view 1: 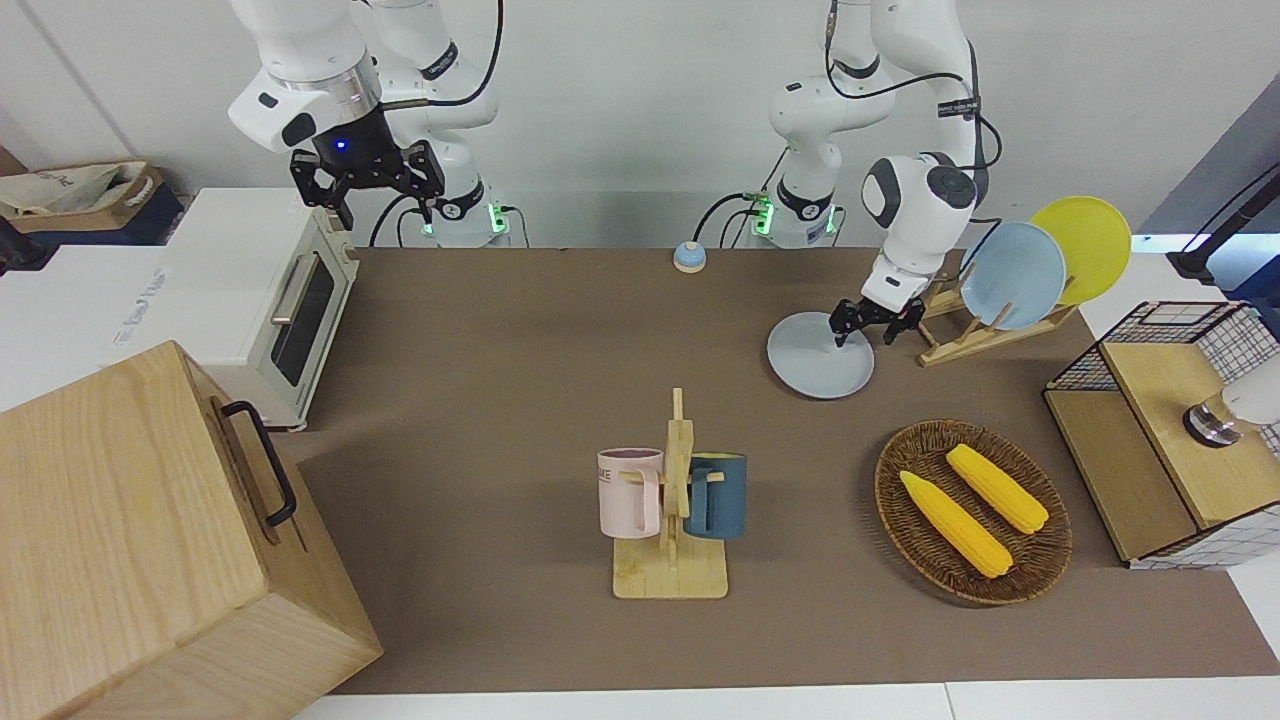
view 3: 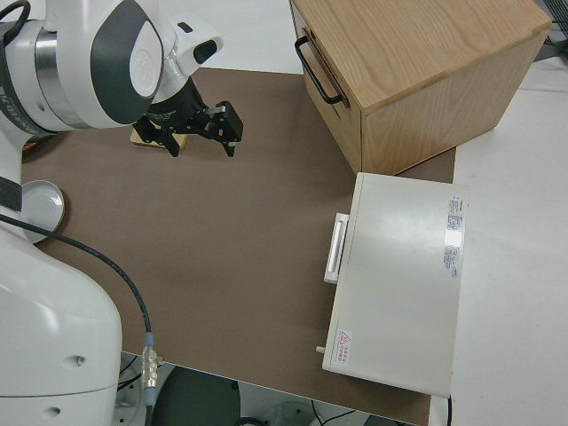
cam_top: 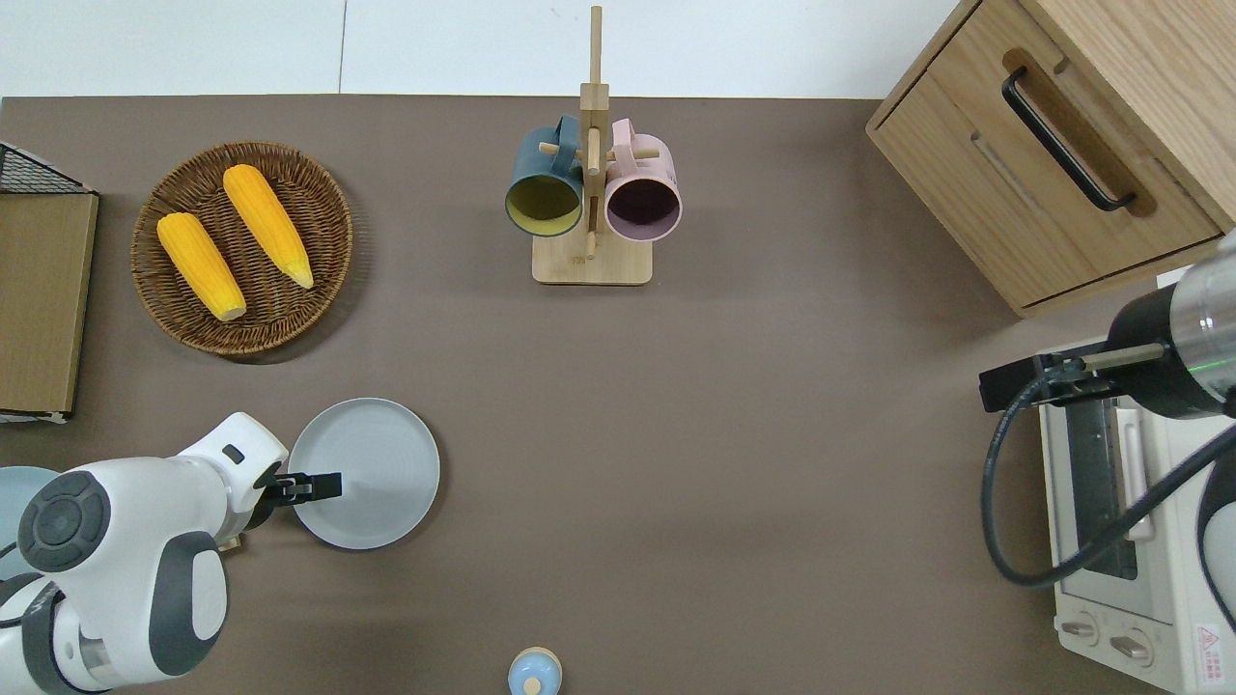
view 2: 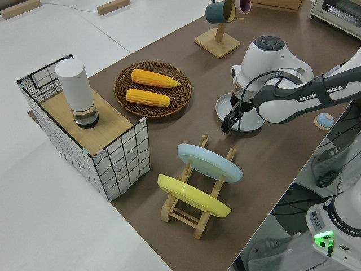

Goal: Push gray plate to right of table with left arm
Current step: 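Lower the left gripper against the gray plate's edge nearest the robot, then push the gray plate across the table toward the toaster oven with the left gripper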

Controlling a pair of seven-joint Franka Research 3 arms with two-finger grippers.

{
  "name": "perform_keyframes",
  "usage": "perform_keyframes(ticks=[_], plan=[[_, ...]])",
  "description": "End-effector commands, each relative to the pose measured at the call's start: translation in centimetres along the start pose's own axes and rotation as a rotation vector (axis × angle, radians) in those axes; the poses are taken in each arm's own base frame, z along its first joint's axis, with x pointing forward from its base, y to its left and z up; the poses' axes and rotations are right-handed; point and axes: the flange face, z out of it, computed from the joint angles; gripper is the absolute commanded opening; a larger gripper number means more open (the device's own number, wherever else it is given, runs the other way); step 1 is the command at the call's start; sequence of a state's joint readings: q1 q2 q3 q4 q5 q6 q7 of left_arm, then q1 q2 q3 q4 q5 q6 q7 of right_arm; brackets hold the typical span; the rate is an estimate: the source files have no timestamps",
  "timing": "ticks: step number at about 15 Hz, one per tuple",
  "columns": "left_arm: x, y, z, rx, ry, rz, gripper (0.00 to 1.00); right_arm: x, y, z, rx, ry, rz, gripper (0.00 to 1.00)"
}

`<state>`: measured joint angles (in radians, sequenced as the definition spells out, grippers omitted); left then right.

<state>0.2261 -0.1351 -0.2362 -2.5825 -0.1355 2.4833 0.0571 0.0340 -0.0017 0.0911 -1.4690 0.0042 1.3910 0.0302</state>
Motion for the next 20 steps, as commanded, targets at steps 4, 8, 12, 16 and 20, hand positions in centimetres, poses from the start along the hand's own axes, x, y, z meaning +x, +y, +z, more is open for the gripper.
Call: perform_keyframes(ticks=[4, 8, 12, 16, 20], plan=[[-0.2, 0.1, 1.2, -0.006, 0.011, -0.013, 0.76, -0.4, 0.2, -0.3, 0.007, -0.005, 0.001, 0.983], [-0.1, 0.0, 0.9, -0.005, 0.017, -0.014, 0.0, -0.4, 0.3, -0.3, 0.008, -0.005, 0.003, 0.983], [-0.1, 0.0, 0.8, -0.005, 0.018, -0.015, 0.0, -0.4, 0.3, -0.3, 0.008, -0.005, 0.003, 0.983], [-0.1, 1.8, 1.0, -0.007, 0.016, -0.028, 0.0, -0.4, 0.2, -0.3, 0.007, -0.004, 0.001, 0.983], [0.0, 10.4, 2.3, -0.027, -0.005, -0.046, 0.0, -0.4, 0.3, -0.3, 0.008, -0.005, 0.004, 0.983]])
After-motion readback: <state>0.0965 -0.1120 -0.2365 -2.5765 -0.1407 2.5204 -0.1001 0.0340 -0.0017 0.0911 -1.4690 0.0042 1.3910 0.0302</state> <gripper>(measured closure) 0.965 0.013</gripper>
